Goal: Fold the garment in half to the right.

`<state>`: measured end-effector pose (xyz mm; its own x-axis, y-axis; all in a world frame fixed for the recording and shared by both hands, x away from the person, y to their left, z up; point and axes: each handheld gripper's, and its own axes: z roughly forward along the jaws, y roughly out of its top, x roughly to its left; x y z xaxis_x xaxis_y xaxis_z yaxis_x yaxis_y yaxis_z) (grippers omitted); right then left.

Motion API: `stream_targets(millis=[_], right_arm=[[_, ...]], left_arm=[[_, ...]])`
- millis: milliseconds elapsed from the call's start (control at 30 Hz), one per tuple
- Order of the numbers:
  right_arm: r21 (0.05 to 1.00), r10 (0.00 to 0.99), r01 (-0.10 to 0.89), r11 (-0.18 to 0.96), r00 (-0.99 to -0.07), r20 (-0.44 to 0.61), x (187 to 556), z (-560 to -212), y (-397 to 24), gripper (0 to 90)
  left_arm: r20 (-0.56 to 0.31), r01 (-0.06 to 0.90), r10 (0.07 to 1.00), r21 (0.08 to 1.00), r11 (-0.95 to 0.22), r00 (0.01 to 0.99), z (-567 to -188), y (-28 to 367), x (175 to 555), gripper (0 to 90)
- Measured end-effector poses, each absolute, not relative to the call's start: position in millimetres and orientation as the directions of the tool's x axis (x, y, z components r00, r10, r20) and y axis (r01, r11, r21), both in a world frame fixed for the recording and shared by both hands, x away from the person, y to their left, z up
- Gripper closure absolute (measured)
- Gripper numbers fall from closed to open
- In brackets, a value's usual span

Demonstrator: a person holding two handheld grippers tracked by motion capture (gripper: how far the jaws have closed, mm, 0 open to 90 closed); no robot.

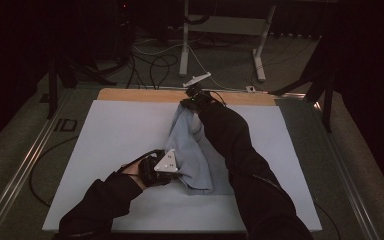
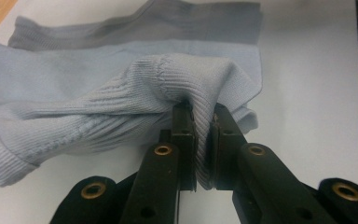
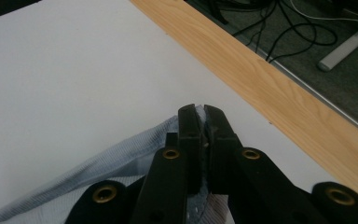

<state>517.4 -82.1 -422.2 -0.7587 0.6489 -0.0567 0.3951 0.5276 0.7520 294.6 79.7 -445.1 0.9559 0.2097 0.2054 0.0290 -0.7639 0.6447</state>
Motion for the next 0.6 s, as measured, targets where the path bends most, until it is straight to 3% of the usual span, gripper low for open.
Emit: stream_targets(millis=[600], right_arm=[[0.767,0.663,0.406,0.497,-0.748,-0.034,519,-427,-128,87.4]], left_arm=[[0.217,-0.042,0.121,0.621,-0.783,0.969,-443,29,304,84.0]])
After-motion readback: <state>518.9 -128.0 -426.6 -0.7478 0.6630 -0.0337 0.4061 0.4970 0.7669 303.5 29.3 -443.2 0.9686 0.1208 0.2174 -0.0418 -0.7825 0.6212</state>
